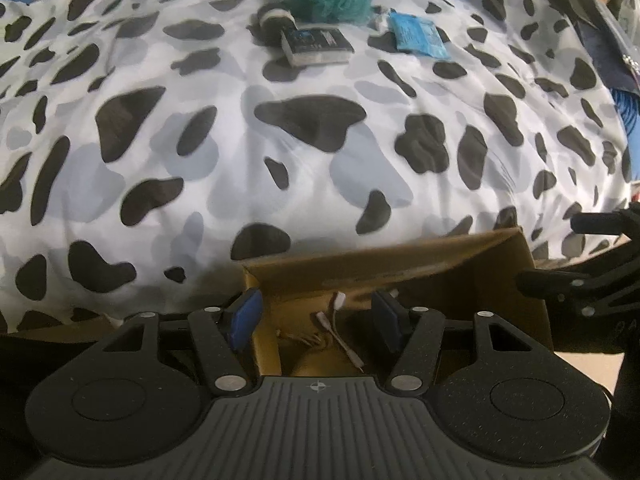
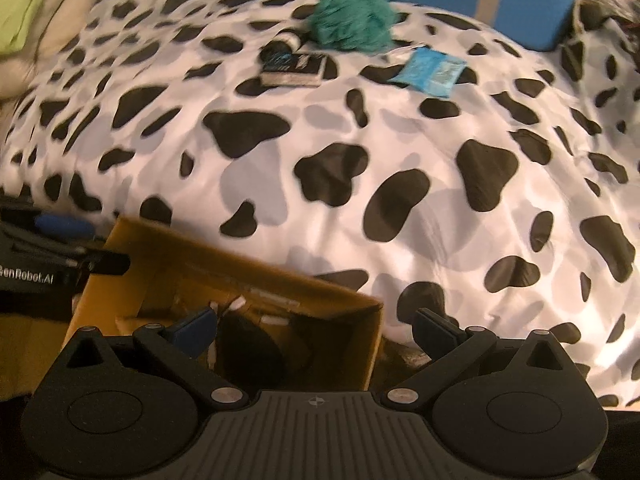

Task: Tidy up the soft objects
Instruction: 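Withdraw both open tools from the box back toward the bed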

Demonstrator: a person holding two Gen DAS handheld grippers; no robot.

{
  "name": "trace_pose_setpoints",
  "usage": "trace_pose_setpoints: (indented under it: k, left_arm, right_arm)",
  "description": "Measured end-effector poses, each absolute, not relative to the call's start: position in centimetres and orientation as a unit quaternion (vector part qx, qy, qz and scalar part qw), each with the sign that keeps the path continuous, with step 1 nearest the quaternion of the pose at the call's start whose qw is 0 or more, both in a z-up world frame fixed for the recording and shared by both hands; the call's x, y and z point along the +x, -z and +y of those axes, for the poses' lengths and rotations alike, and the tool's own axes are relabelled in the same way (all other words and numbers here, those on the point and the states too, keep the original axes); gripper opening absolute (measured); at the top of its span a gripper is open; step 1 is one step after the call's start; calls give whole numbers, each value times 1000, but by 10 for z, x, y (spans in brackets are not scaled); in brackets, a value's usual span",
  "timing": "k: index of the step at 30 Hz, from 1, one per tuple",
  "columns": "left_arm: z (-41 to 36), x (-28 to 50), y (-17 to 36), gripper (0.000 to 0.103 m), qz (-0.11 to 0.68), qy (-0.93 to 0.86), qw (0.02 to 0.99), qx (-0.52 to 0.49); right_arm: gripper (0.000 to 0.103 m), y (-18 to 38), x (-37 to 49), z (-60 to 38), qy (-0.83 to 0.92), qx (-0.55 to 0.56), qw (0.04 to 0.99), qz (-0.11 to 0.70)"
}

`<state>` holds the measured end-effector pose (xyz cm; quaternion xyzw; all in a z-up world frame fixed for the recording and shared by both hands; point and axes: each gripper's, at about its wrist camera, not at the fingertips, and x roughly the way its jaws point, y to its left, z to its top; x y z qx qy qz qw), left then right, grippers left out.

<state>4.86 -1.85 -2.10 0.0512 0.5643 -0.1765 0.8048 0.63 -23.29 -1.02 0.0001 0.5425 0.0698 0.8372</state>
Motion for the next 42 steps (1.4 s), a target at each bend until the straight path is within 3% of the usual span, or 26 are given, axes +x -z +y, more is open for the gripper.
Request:
trace_pose_setpoints:
  k: [42]
  left_arm:
    - [-56,147,13,59,403,255,869,132]
  right_arm:
    - [103,17,117,-279,9,9,889,457]
